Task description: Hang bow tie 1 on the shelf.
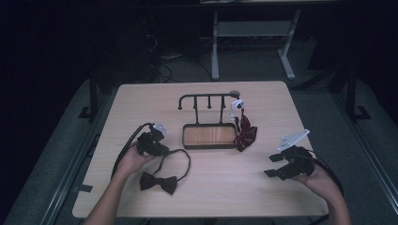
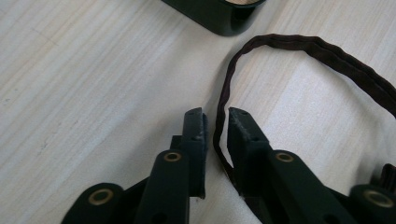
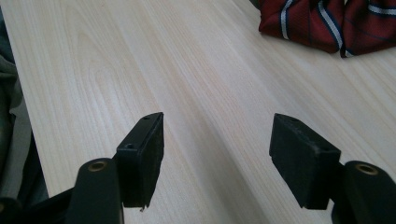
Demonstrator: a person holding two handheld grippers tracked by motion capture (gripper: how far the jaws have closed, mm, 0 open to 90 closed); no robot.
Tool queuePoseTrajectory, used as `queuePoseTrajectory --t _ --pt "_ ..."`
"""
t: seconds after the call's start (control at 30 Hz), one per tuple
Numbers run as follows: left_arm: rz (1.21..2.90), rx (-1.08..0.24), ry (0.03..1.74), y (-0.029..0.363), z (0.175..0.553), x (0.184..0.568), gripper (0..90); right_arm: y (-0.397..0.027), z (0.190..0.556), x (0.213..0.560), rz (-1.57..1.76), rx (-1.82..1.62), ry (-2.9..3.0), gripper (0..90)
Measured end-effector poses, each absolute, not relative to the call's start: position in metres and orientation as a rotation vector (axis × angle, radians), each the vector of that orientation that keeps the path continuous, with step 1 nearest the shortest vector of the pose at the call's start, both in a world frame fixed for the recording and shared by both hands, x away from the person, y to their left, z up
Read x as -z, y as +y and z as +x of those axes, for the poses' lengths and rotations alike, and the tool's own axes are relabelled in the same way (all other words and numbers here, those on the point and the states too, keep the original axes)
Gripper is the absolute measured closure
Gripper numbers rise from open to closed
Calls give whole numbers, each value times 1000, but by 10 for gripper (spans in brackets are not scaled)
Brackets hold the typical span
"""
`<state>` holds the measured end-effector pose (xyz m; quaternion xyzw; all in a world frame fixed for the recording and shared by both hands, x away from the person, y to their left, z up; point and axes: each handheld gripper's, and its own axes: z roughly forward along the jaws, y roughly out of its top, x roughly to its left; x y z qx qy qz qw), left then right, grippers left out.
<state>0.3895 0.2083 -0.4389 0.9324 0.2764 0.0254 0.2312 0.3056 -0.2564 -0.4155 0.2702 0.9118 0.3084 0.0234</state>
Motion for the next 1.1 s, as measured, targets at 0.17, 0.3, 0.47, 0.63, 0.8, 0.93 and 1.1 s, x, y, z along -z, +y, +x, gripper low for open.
queuePoseTrajectory --t 0.17,0.3,0.47,0.63,0.8,0.93,1.1 --pt "2577 -62 756 207 391 441 818 -255 305 416 835 -952 2825 349" --pt "2578 -43 762 207 392 443 851 -255 305 416 830 -955 2827 349" --pt "2599 -10 738 206 393 442 888 -256 305 415 825 -963 2822 349" --pt "2590 6 730 207 392 439 891 -256 305 416 826 -965 2822 349" --pt "2574 12 719 212 389 433 891 -256 306 417 824 -974 2828 349" --pt "2577 10 703 213 386 427 891 -256 306 418 820 -966 2830 349" --pt "2586 6 672 212 380 419 891 -256 305 417 822 -992 2828 349"
